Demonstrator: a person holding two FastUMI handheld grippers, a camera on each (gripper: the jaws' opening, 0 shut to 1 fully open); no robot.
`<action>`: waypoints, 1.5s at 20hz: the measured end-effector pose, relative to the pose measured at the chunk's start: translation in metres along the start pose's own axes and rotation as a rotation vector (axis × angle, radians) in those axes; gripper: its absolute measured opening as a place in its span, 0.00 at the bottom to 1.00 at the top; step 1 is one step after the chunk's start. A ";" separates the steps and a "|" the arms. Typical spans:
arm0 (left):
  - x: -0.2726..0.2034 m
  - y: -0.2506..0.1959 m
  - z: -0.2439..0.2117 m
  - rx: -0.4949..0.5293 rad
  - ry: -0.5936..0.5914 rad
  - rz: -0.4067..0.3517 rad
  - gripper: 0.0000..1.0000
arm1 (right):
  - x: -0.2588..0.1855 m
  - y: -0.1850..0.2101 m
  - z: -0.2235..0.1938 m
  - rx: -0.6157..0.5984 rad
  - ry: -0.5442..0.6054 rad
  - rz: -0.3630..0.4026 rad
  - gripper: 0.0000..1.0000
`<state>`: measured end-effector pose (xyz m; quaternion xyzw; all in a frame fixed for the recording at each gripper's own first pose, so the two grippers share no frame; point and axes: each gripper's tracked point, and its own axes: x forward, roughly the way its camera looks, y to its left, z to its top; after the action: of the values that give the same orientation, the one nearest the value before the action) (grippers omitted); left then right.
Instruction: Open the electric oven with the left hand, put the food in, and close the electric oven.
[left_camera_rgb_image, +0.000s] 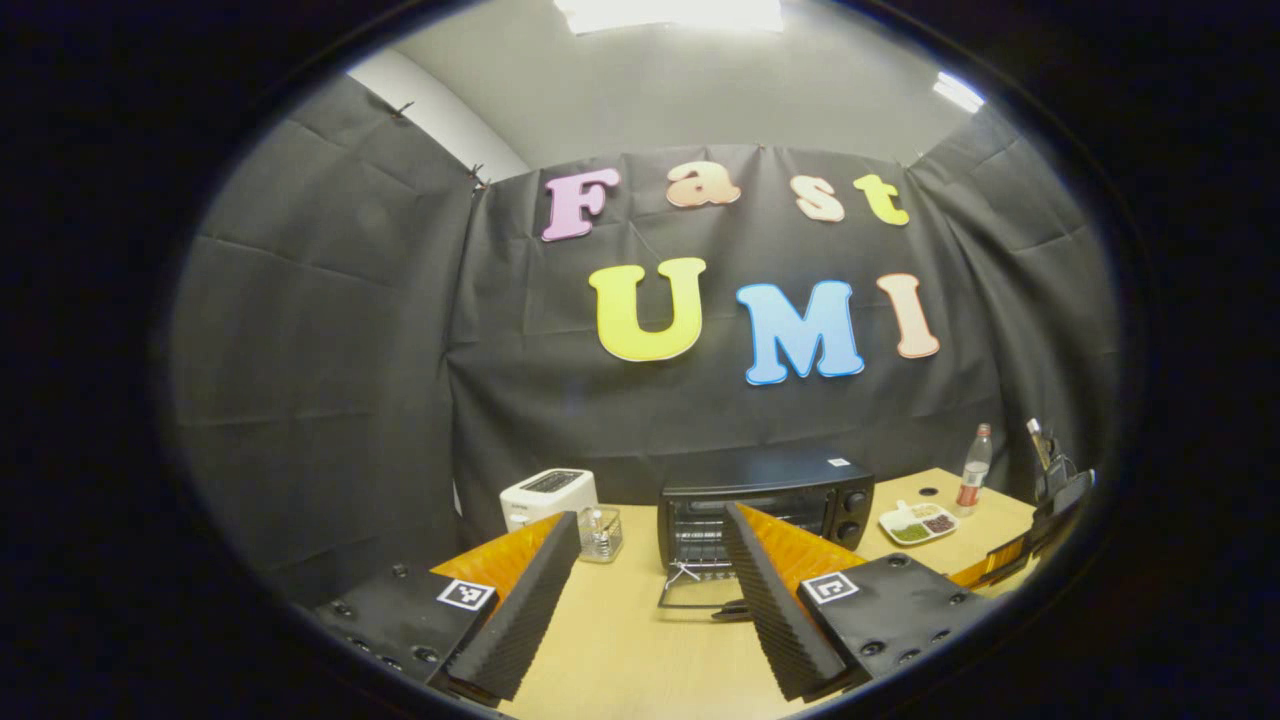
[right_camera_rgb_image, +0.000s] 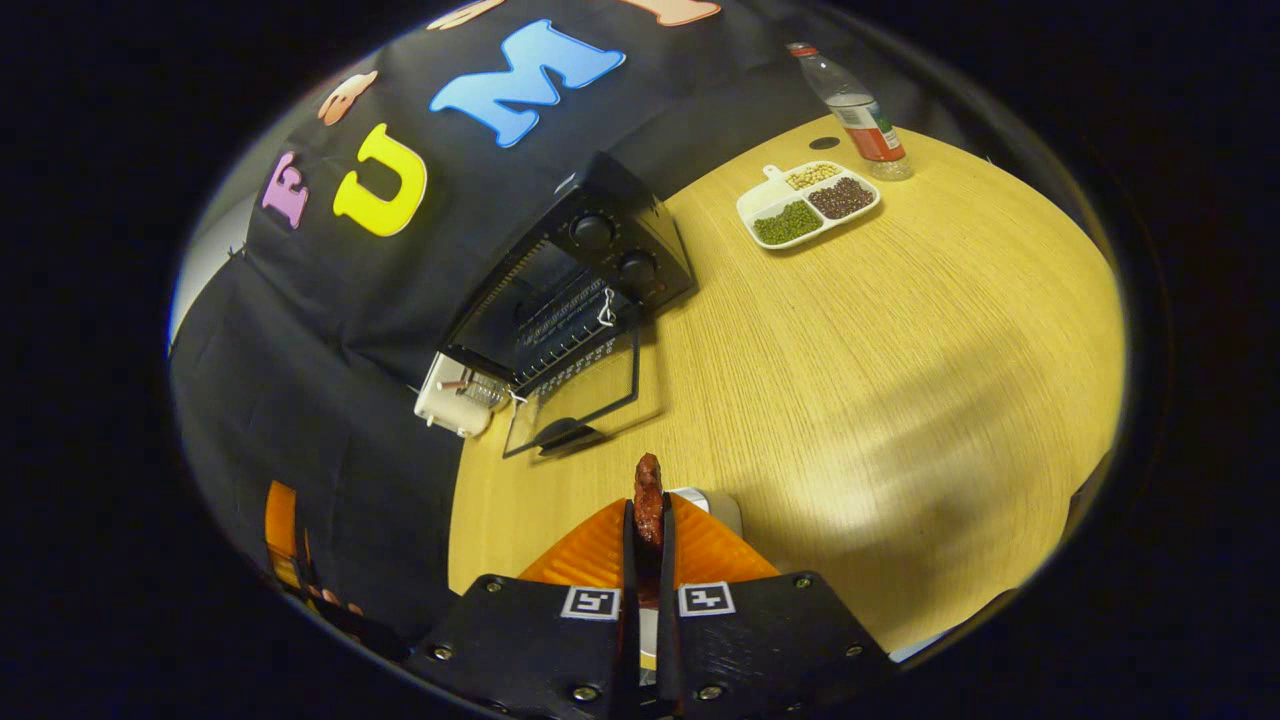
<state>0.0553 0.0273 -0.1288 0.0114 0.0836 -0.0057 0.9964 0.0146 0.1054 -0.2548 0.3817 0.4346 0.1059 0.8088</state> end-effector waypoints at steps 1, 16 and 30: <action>0.003 -0.001 -0.001 -0.006 -0.001 -0.005 1.00 | -0.001 0.007 0.006 0.025 -0.015 0.017 0.07; 0.056 0.043 -0.027 -0.010 0.059 -0.025 0.95 | 0.079 0.109 0.081 0.097 -0.267 0.161 0.07; 0.082 0.111 -0.036 0.033 0.114 0.047 1.00 | 0.200 0.149 0.129 0.119 -0.466 0.184 0.07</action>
<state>0.1320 0.1380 -0.1761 0.0298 0.1400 0.0168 0.9896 0.2597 0.2404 -0.2302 0.4808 0.2055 0.0625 0.8501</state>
